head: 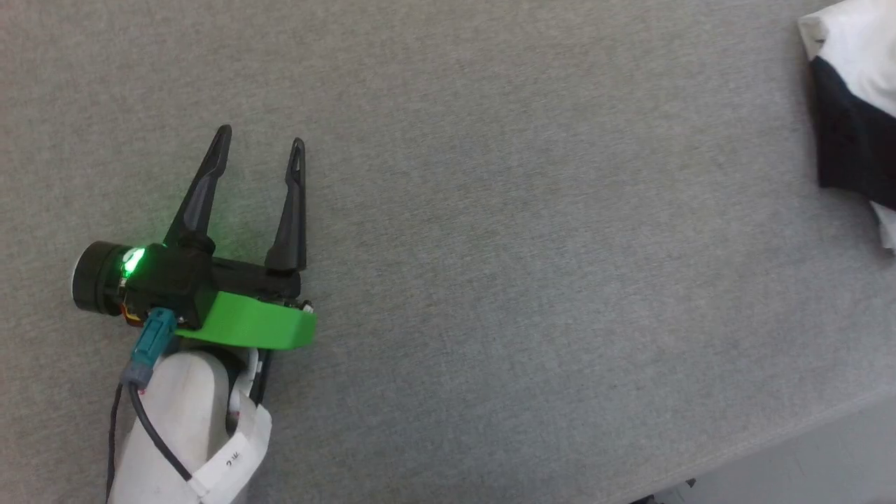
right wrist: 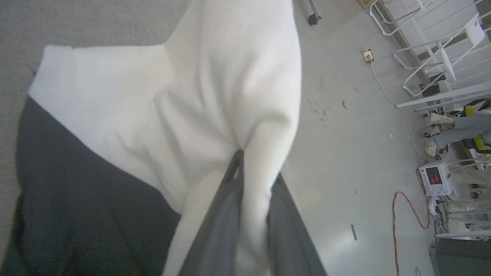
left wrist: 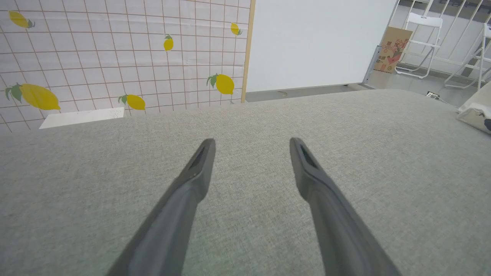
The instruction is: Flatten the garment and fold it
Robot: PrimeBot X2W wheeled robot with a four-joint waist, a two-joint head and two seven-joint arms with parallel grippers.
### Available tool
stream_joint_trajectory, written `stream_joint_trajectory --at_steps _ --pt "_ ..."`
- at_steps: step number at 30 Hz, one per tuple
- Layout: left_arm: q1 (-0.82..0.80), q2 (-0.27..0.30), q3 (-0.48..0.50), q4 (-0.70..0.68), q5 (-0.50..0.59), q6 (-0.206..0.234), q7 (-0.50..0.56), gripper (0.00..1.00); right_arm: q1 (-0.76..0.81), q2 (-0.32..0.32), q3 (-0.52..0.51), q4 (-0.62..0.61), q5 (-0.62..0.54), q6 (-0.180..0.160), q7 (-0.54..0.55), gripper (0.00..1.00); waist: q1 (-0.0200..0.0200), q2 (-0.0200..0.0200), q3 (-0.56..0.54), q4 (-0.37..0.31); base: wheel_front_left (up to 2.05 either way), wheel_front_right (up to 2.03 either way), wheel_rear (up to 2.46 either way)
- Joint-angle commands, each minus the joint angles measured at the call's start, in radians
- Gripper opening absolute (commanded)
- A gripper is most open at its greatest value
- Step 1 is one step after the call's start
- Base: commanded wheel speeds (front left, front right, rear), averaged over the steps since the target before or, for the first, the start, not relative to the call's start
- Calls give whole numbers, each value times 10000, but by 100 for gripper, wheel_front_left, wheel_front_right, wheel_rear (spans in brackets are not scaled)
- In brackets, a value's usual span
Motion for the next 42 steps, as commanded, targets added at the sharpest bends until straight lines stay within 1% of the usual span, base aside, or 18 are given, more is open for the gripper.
stream_joint_trajectory --at_steps 1,2,3,4,7,11,15,20,22,26,28,32,34,38,42 --pt "-88 74 44 -42 23 52 19 100 -227 113 -172 160 -223 -19 -178 0 -2 -1 -9 156 0 0 0" --pt "-56 76 49 -37 15 71 14 100 -264 127 -264 237 -381 -19 -286 0 -2 -1 -75 191 0 0 0" --pt "-8 60 65 -30 -12 105 -1 100 -286 129 -289 309 -592 -19 -419 12 -2 -1 -161 227 0 0 0" --pt "33 47 75 -16 -39 124 -16 100 -292 124 -311 372 -747 -19 -490 100 -2 -1 -250 257 0 0 0" --pt "191 -53 94 118 -176 183 -95 100 -276 92 -445 434 -1100 -19 -852 100 -2 -1 -660 390 0 0 0" --pt "414 -294 103 512 -441 264 -210 100 -40 116 -510 243 -1005 -19 -1549 100 -2 -1 -1398 663 0 0 0" --pt "649 -504 112 977 -714 310 -300 100 475 227 -185 -190 -296 -19 -2200 100 -2 -1 -2250 1020 0 0 0" --pt "989 -723 67 1478 -1027 333 -344 100 1462 422 359 -1327 1085 -19 -3014 100 -2 -1 -3224 1641 0 0 0" --pt "1112 -792 71 1572 -1128 355 -348 100 2023 613 564 -1990 1567 -19 -3291 100 -2 -1 -3540 1896 0 0 0" --pt "1367 -880 58 1781 -1240 395 -351 100 3245 1273 657 -3571 2265 -19 -3564 100 -2 -1 -4049 2378 0 0 0" --pt "1467 -920 65 1874 -1321 412 -352 100 3964 1620 616 -4417 2450 -19 -3568 100 -2 -1 -4287 2661 0 0 0" --pt "1621 -974 51 1984 -1444 425 -352 100 5151 2240 572 -5652 2516 -19 -3582 100 -2 -1 -4624 3125 0 0 0" --pt "1691 -992 4 2042 -1469 411 -353 100 5647 2533 539 -6074 2478 -19 -3628 100 -2 -1 -4765 3323 0 0 0" --pt "1801 -1017 -98 2165 -1572 381 -353 100 6567 2920 528 -6621 2374 -19 -3869 100 -2 -1 -5005 3686 0 0 0" --pt "1944 -1027 -172 2268 -1564 335 -353 100 7207 3376 486 -6930 2117 -19 -3989 100 -2 -1 -5213 3844 0 0 0"
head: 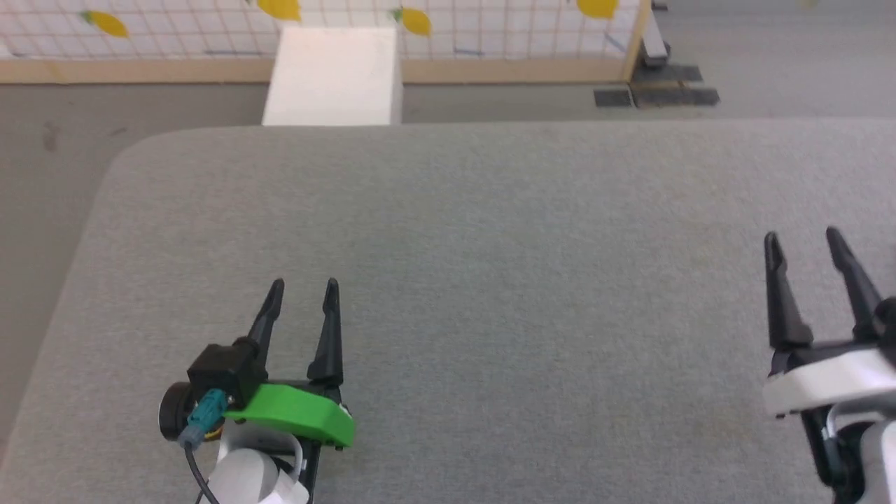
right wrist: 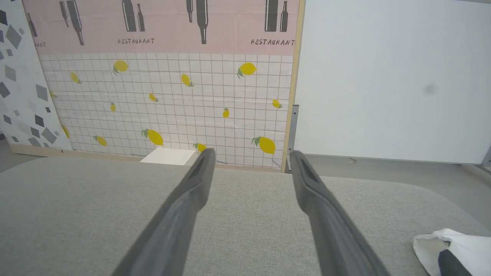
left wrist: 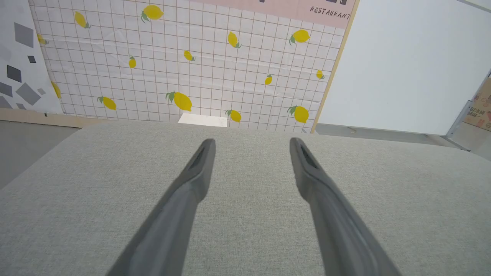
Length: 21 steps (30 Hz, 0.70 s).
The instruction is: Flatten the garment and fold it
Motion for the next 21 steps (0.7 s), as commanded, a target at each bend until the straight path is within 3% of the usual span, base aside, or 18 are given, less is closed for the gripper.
stream_joint_trajectory --at_steps 1,21 --pt "132 -37 -17 46 -33 -20 -35 100 245 171 -62 -87 -27 -17 -65 100 1 0 -494 450 0 0 0" --pt "1075 -46 -131 59 -54 214 -35 100 1963 1169 -134 -531 -666 -17 -27 100 1 0 -870 365 0 0 0"
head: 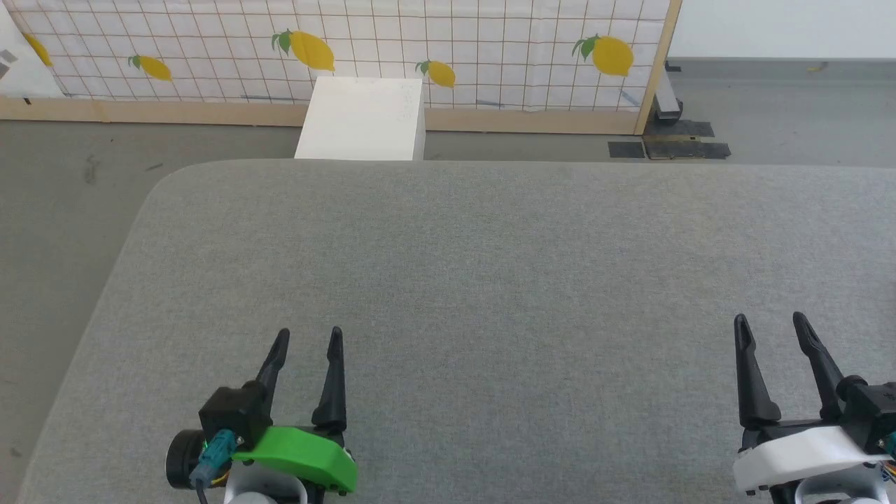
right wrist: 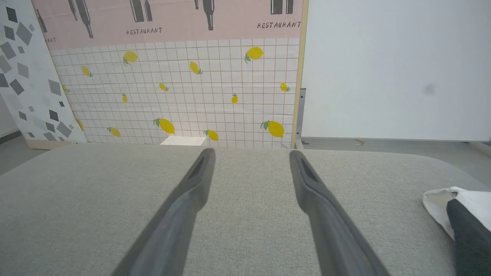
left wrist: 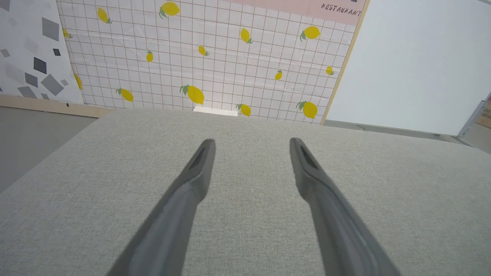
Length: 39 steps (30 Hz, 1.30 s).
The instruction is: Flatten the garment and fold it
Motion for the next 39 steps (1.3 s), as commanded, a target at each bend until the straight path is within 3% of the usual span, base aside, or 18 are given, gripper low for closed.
stream_joint_trajectory --at_steps 1,8,9,39 --pt "131 -29 -18 -13 -55 54 -35 100 141 61 24 -109 -64 -17 40 100 1 0 4 -1 0 0 0" --pt "122 -29 -50 28 -66 102 -36 100 223 164 37 -118 39 -17 133 100 1 0 -35 8 0 0 0" --pt "21 -2 -65 5 1 58 3 0 119 138 22 -86 7 0 127 0 1 0 -36 8 0 0 0" --pt "45 -3 48 -175 262 98 297 0 26 142 130 -65 -98 -2 301 0 1 0 -39 -31 0 0 0"
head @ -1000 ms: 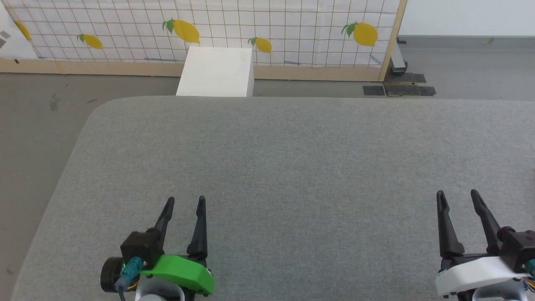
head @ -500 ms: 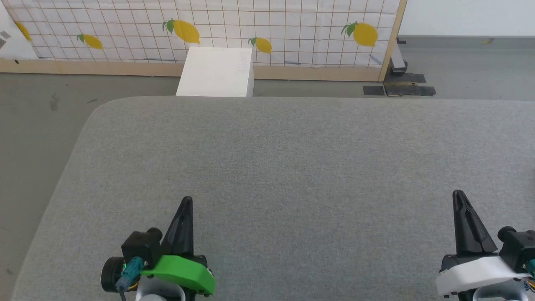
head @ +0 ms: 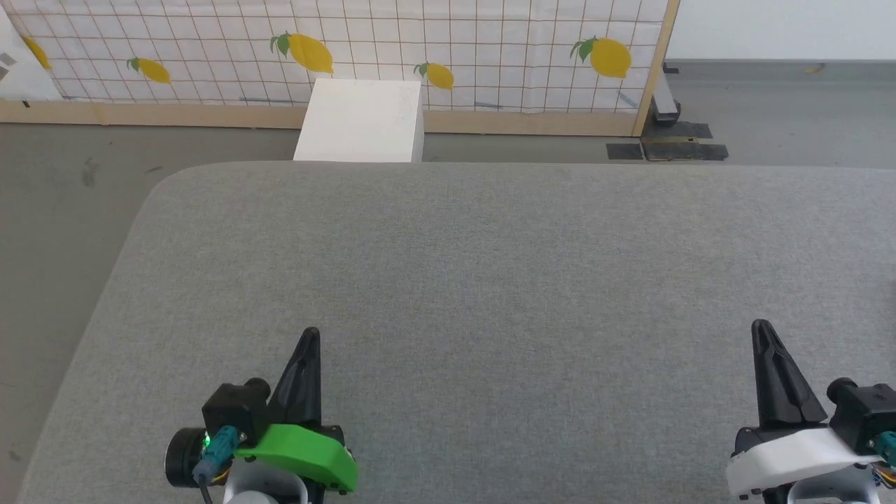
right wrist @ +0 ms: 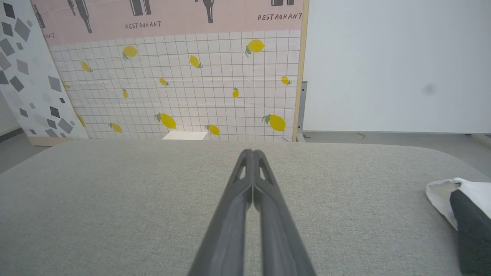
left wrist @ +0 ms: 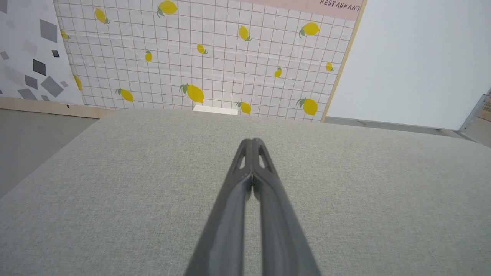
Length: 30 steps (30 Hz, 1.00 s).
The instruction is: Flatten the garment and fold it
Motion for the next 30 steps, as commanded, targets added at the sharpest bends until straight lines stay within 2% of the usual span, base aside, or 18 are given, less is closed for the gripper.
stream_joint_trajectory --at_steps 1,30 --pt "31 -4 63 -74 114 44 62 0 -94 9 49 9 -103 -2 39 0 0 0 0 -4 0 0 0" --pt "90 -10 383 -447 650 128 645 0 -283 25 328 38 -321 -6 399 0 0 0 -2 -72 0 0 0"
